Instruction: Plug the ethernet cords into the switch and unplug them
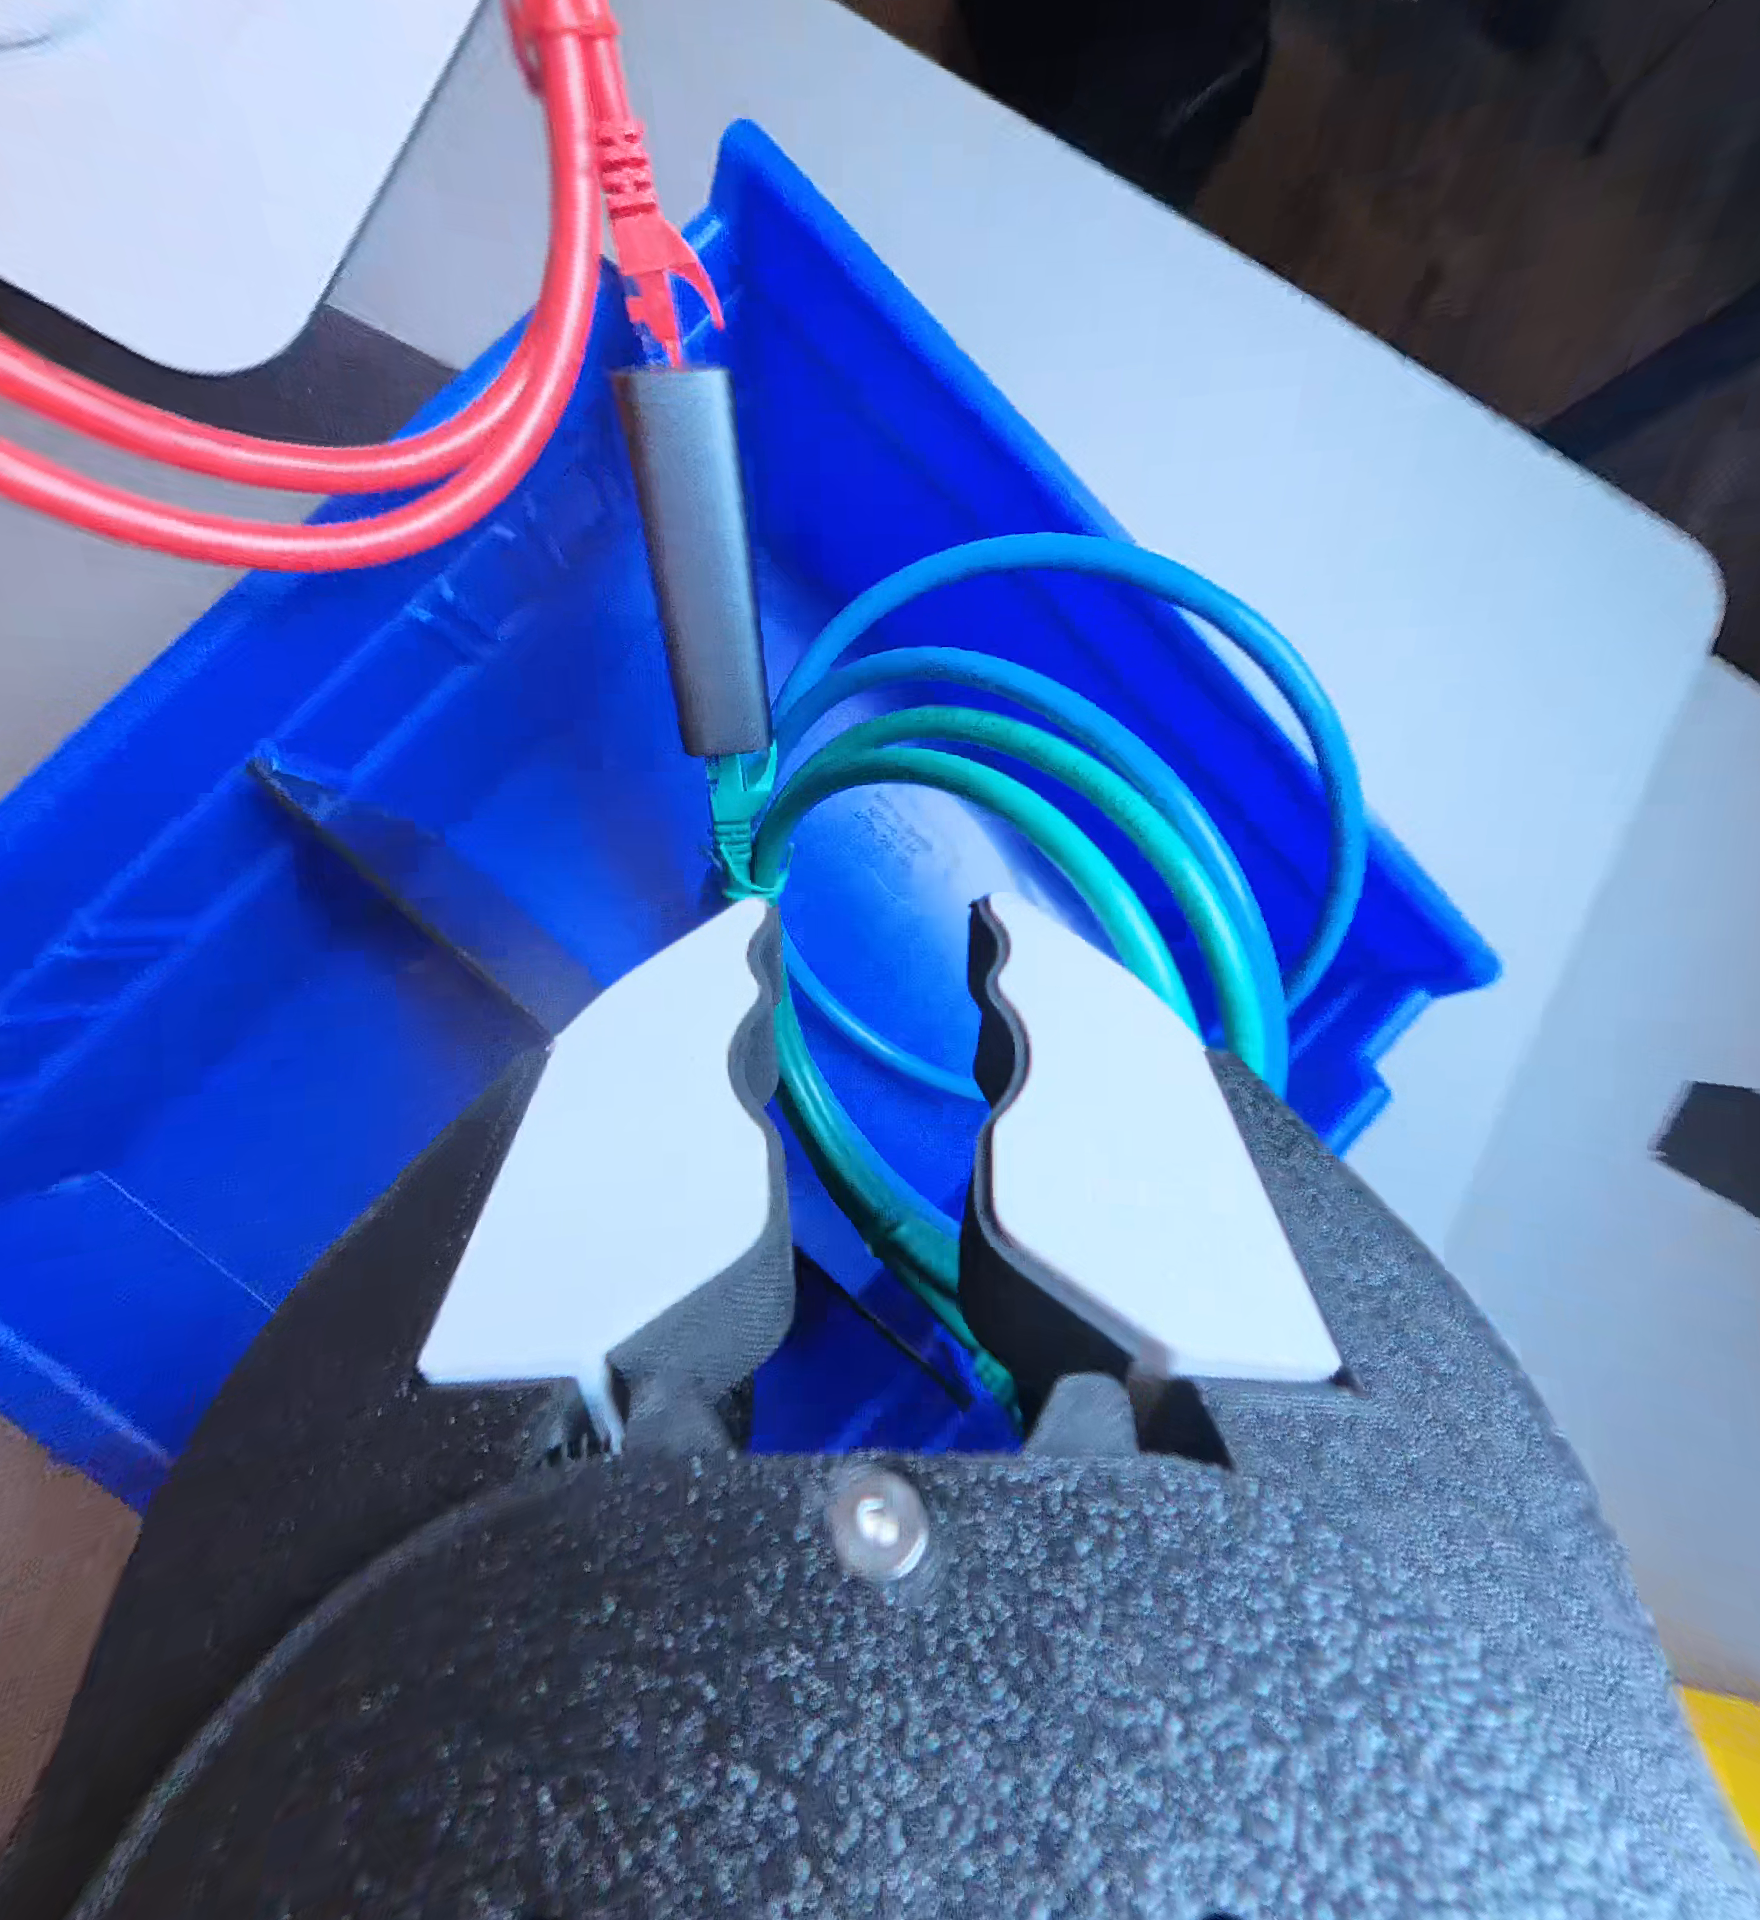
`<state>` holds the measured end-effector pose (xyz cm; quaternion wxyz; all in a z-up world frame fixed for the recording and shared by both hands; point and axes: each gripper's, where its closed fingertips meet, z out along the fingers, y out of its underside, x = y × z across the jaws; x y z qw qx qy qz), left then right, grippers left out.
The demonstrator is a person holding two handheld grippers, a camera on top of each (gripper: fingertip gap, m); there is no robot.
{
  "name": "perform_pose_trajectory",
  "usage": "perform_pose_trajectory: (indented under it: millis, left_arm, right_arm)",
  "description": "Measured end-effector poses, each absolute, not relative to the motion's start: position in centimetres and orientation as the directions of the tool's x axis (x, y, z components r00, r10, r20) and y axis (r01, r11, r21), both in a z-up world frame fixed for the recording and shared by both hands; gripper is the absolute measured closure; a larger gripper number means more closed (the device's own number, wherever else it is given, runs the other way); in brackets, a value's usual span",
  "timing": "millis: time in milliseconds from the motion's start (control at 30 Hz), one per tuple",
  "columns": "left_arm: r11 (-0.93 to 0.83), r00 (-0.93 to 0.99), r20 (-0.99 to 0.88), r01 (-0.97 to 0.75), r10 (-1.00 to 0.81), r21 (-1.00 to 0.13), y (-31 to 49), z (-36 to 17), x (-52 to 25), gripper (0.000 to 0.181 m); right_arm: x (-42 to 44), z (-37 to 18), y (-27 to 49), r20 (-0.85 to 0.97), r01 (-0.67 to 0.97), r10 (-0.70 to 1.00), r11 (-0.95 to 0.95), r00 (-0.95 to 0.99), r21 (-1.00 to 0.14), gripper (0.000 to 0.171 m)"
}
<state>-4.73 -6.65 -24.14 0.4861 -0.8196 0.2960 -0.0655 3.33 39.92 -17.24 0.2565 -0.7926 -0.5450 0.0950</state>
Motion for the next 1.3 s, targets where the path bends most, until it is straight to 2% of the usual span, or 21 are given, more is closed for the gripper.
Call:
perform_pose_trajectory:
  millis: [200, 333, 467, 567, 600, 667, 733, 800, 867, 967, 1033, 1100, 1233, 1300]
  left_arm:
    - [-0.337, 0.854, -0.205, -0.394, -0.479, -0.855, -6.3, -22.8, -5.8, 0.158]
    - [-0.332, 0.889, -0.235, -0.375, -0.392, -0.866, -6.2, -21.1, -7.8, 0.157]
    - [-0.423, 0.871, -0.429, -0.492, -0.241, -0.761, -7.0, -20.3, -13.4, 0.142]
    - [-0.561, 0.899, -0.396, -0.43, -0.189, -0.708, -8.5, -20.8, -16.5, 0.124]
    - [-0.597, 0.905, -0.387, -0.41, -0.175, -0.689, -8.9, -21.0, -17.3, 0.122]
    - [-0.677, 0.896, -0.414, -0.406, -0.161, -0.614, -9.7, -21.8, -19.1, 0.117]
    - [-0.767, 0.887, -0.422, -0.401, -0.188, -0.502, -10.7, -23.5, -20.5, 0.115]
    - [-0.839, 0.853, -0.461, -0.424, -0.242, -0.343, -12.0, -25.3, -21.9, 0.12]
    - [-0.855, 0.796, -0.523, -0.471, -0.304, -0.219, -12.6, -26.3, -23.1, 0.145]
    - [-0.828, 0.747, -0.563, -0.53, -0.355, -0.181, -12.1, -26.5, -22.9, 0.151]
    - [-0.796, 0.738, -0.564, -0.565, -0.371, -0.215, -11.3, -26.4, -21.8, 0.152]
    - [-0.78, 0.73, -0.57, -0.582, -0.377, -0.23, -10.6, -26.4, -20.4, 0.151]
    - [-0.685, 0.669, -0.583, -0.686, -0.461, -0.246, -8.7, -26.3, -16.0, 0.151]
    - [-0.631, 0.632, -0.585, -0.736, -0.509, -0.246, -7.2, -26.3, -13.7, 0.151]
  right_arm:
    - [3.5, -11.2, 35.6, 0.252, 0.764, 0.929, -0.049, 0.271, -0.643, 0.137]
    - [5.1, -10.6, 29.0, 0.262, 0.718, 0.96, 0.115, 0.097, -0.686, 0.137]
    - [8.5, -17.3, 22.0, 0.245, 0.816, 0.95, 0.294, -0.192, -0.498, 0.131]
    - [9.6, -22.0, 19.9, 0.258, 0.853, 0.922, 0.371, -0.29, -0.368, 0.118]
    - [9.5, -23.2, 20.3, 0.304, 0.863, 0.908, 0.384, -0.289, -0.329, 0.12]
    - [9.1, -25.0, 20.8, 0.349, 0.869, 0.89, 0.399, -0.291, -0.292, 0.141]
    - [8.6, -25.3, 20.8, 0.407, 0.85, 0.86, 0.442, -0.309, -0.287, 0.143]
    - [9.2, -25.3, 19.4, 0.416, 0.835, 0.843, 0.475, -0.341, -0.277, 0.143]
    - [10.3, -25.2, 17.2, 0.439, 0.816, 0.821, 0.51, -0.366, -0.274, 0.142]
    - [12.5, -25.1, 13.6, 0.481, 0.792, 0.785, 0.552, -0.389, -0.261, 0.141]
    - [13.8, -24.8, 11.7, 0.542, 0.772, 0.749, 0.58, -0.381, -0.26, 0.14]
    - [14.7, -23.5, 9.8, 0.598, 0.748, 0.737, 0.58, -0.314, -0.323, 0.139]
    - [17.7, -16.4, 6.3, 0.451, 0.57, 0.892, 0.385, -0.028, -0.726, 0.14]
    - [20.9, -13.6, 8.1, 0.357, 0.472, 0.918, 0.241, 0.172, -0.848, 0.14]
